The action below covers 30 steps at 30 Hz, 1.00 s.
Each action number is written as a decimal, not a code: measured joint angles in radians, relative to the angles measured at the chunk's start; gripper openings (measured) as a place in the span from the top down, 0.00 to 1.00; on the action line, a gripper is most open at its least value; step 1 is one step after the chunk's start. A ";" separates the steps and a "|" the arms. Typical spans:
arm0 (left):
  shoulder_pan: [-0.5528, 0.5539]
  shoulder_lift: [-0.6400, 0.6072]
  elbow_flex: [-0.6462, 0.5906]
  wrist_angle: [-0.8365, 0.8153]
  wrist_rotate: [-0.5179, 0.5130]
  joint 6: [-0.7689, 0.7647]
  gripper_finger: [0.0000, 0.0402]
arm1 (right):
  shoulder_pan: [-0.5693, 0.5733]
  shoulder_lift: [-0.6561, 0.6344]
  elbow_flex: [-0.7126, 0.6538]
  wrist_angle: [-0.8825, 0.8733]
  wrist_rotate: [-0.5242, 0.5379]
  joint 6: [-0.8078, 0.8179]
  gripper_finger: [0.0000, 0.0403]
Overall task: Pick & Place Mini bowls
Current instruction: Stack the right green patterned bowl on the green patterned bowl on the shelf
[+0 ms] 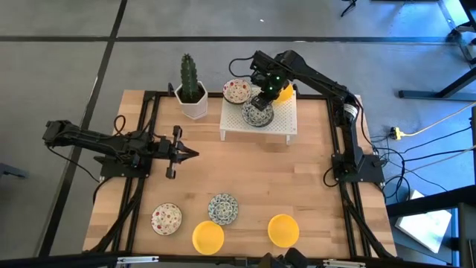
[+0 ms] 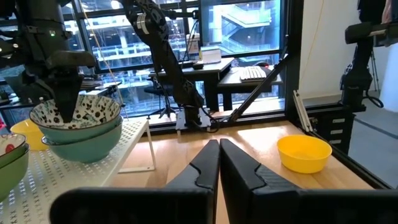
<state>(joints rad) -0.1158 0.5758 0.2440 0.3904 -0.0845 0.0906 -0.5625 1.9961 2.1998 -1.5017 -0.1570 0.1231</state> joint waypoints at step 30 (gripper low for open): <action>0.000 0.000 0.000 0.001 0.000 0.024 0.99 | 0.000 0.000 0.000 -0.032 -0.004 0.018 0.94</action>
<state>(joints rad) -0.1159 0.5758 0.2440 0.3918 -0.0849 0.1146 -0.5625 1.9961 2.2002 -1.5333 -0.1612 0.1413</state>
